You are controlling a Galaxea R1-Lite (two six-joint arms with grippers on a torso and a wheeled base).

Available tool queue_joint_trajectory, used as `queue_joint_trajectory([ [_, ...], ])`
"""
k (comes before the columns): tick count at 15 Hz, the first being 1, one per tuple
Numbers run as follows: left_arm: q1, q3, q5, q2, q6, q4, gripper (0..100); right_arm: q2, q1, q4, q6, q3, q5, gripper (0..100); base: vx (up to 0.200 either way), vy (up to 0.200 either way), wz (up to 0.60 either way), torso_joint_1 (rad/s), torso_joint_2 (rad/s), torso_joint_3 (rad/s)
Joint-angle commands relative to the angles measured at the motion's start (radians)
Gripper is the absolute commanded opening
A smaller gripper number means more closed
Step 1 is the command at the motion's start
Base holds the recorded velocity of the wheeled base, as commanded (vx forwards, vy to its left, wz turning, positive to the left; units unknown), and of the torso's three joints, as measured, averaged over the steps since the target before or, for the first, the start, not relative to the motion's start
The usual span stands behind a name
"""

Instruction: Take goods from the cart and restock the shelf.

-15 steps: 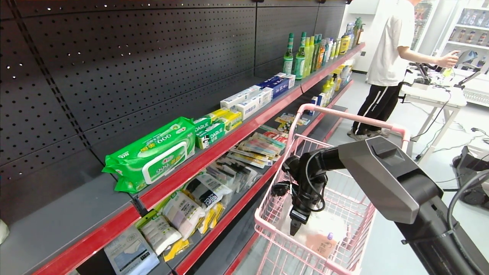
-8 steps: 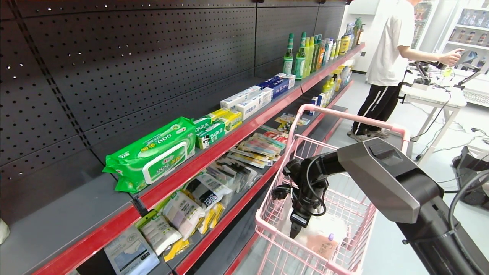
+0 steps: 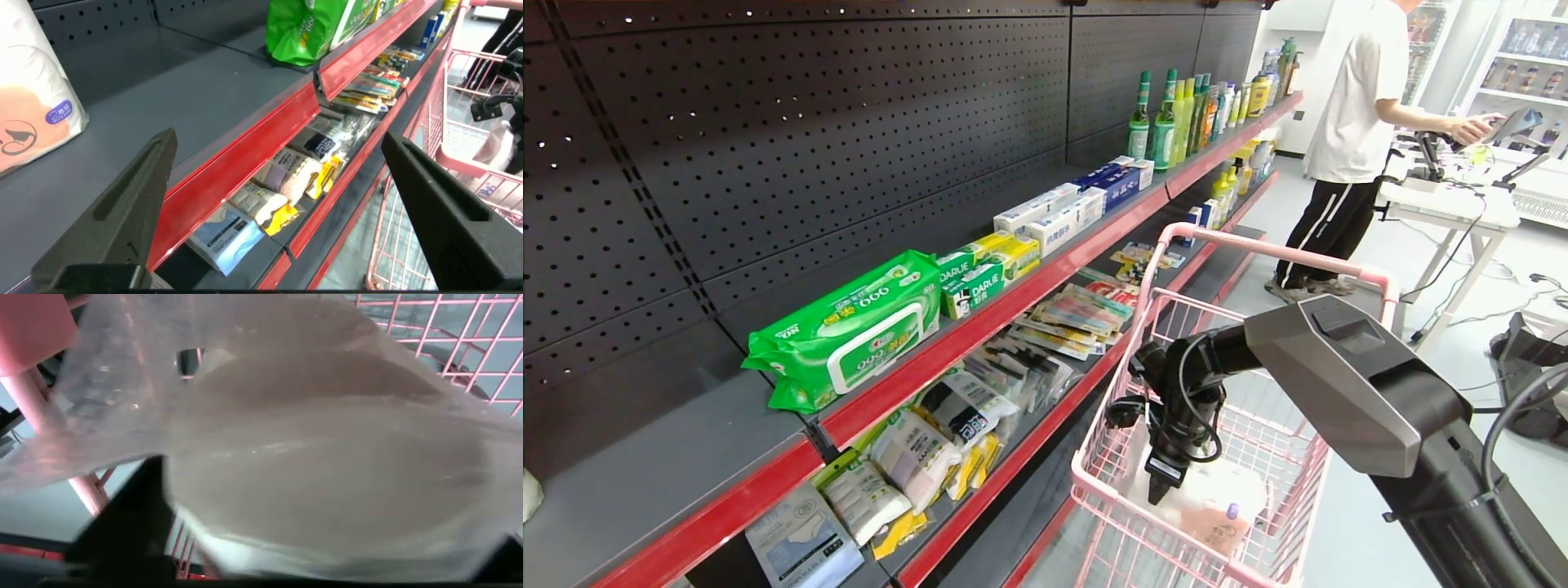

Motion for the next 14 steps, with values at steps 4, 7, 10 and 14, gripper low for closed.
queue_joint_trajectory([
  [4, 0.000, 0.000, 0.000, 0.002, 0.000, -0.001, 100, 0.002, -0.001, 0.000, 0.020, 0.002, 0.001, 0, 0.000, 0.000, 0.00, 0.000, 0.00, 0.000],
  [7, 0.000, 0.000, 0.000, 0.000, 0.001, -0.002, 100, -0.069, -0.024, 0.011, 0.069, -0.008, -0.030, 0, 0.000, 0.000, 0.00, 0.000, 0.00, 0.000],
  [10, 0.000, 0.000, 0.000, 0.000, 0.001, -0.002, 100, -0.181, -0.059, 0.031, 0.101, 0.004, -0.065, 0, 0.000, 0.000, 0.00, 0.000, 0.00, 0.000],
  [14, 0.000, 0.000, 0.000, 0.000, 0.000, -0.001, 100, -0.349, -0.104, 0.092, 0.164, 0.008, -0.093, 0, 0.000, 0.000, 0.00, 0.000, 0.00, 0.000],
])
